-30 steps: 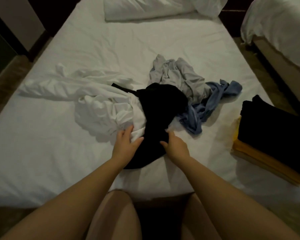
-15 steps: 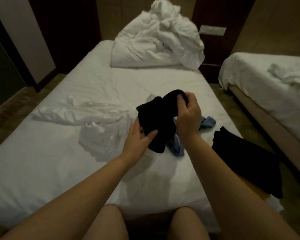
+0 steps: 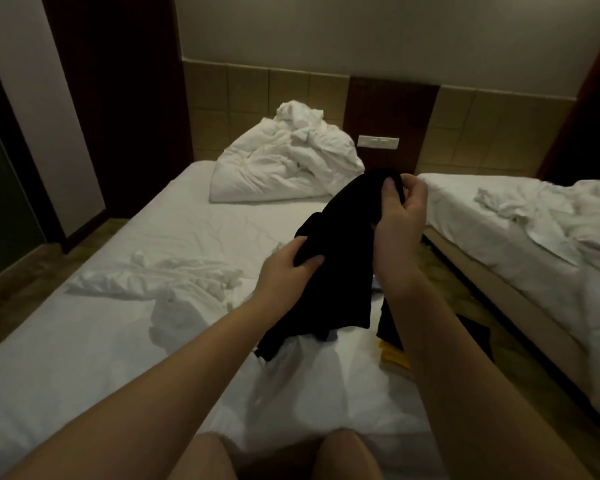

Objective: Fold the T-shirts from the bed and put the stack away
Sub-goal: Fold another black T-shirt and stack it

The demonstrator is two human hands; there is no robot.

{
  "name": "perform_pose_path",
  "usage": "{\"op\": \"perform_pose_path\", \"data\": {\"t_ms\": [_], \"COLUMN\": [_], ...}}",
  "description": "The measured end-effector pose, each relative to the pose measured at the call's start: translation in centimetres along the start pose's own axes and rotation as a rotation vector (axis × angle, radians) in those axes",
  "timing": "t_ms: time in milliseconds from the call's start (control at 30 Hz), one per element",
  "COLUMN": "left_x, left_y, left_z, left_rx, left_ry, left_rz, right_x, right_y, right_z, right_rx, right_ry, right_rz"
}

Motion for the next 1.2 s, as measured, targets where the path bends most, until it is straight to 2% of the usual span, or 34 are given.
{"op": "perform_pose_path", "data": {"t_ms": [100, 200, 300, 400, 500, 567, 600, 667, 733, 800, 900, 1067, 1133, 1200], "left_x": [0.4, 1.1, 1.6, 2.4, 3.4, 3.7, 3.8, 3.8, 3.5, 2.8, 1.2, -2.2, -3.6, -4.8], "left_y": [2.0, 4.3, 5.6, 5.5, 4.7, 4.3, 4.3, 4.8, 5.7, 7.0, 9.7, 14.8, 17.2, 19.2], "left_z": [1.3, 2.1, 2.3, 2.0, 1.5, 1.3, 1.2, 1.2, 1.3, 1.8, 3.7, 8.2, 10.3, 12.5], "left_rx": [0.223, 0.426, 0.45, 0.353, 0.262, 0.274, 0.309, 0.43, 0.521, 0.494, 0.363, 0.029, -0.053, -0.112], "left_ry": [0.085, 0.077, 0.056, 0.069, 0.054, 0.036, 0.024, -0.023, -0.084, -0.133, -0.121, 0.05, 0.151, 0.256], "left_rz": [0.071, 0.071, 0.071, 0.099, 0.098, 0.105, 0.11, 0.126, 0.12, 0.083, 0.016, -0.151, -0.195, -0.217], "right_x": [-0.2, 0.0, 0.8, 2.2, 4.4, 6.1, 6.7, 7.3, 7.5, 6.9, 4.8, -0.1, -2.7, -5.6], "right_y": [-1.9, -2.6, -2.5, -2.5, -2.1, -1.4, -0.8, 0.3, 1.2, 1.2, -1.2, -8.8, -11.1, -12.7], "right_z": [1.7, 3.4, 4.4, 4.7, 4.0, 3.4, 3.2, 2.9, 2.7, 2.3, 1.6, -1.0, -2.0, -2.3], "right_rx": [0.021, -0.002, -0.01, 0.151, 0.284, 0.335, 0.334, 0.339, 0.39, 0.347, 0.25, 0.355, 0.387, 0.279], "right_ry": [0.037, 0.042, -0.039, -0.198, -0.508, -0.682, -0.716, -0.688, -0.613, -0.519, -0.41, -0.398, -0.35, -0.275], "right_rz": [0.011, -0.054, -0.117, -0.118, -0.138, -0.204, -0.239, -0.267, -0.215, -0.133, -0.036, 0.218, 0.185, 0.053]}}
Point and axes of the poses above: each hand's wrist, its own x-axis away from the middle knuckle, its own z-axis out of the back of the hand, y = z × x, the point moved 3 cm from there along -x, towards the middle knuckle, and after that the axes turned 1 degree about -x, right-handed, at the moved point
